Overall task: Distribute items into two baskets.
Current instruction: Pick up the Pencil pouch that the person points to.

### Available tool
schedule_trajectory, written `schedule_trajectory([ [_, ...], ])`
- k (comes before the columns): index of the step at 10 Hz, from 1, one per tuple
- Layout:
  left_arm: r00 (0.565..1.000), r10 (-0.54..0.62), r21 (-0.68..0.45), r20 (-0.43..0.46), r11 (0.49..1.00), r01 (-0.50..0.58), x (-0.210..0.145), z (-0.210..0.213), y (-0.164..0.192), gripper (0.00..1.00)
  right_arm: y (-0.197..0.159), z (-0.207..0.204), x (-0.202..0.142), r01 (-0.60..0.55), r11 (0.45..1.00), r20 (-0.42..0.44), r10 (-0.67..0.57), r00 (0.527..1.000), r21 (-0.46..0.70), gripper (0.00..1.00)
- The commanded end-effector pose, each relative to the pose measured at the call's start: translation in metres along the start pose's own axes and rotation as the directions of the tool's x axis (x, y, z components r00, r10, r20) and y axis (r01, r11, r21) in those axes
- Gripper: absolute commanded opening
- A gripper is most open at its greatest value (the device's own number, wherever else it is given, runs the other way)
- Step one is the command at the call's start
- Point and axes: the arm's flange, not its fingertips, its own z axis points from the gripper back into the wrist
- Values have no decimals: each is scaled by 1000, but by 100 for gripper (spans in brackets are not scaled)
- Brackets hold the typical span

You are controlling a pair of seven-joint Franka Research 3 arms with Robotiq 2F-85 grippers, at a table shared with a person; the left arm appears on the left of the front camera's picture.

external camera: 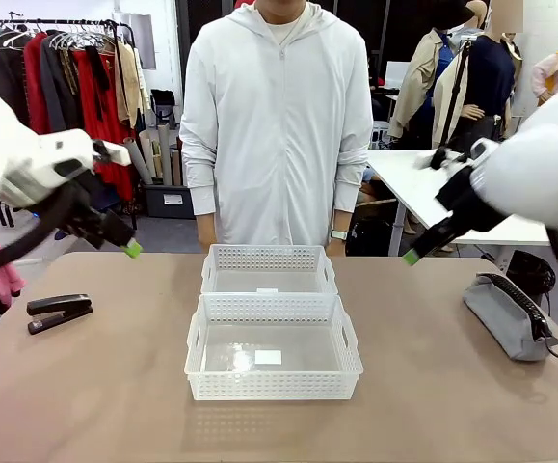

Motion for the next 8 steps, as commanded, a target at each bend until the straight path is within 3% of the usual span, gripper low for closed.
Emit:
schedule_trajectory([
  [1, 1000, 23, -81, 16, 996, -21, -3, 24, 21, 100, -39, 11, 6, 23, 998, 5, -24, 1000, 55, 100],
  [3, 997, 29, -97, 75, 995, -22, -18, 55, 29, 100, -66, 29, -4, 50, 995, 42, -53, 998, 86, 100],
  [6, 984, 34, -77, 176, 997, -21, -69, 109, 35, 100, -108, 69, -30, 128, 986, 135, -142, 981, 110, 100],
  [8, 982, 27, -73, 187, 997, -13, -92, 129, 45, 100, -139, 80, -49, 156, 980, 187, -177, 966, 122, 100],
])
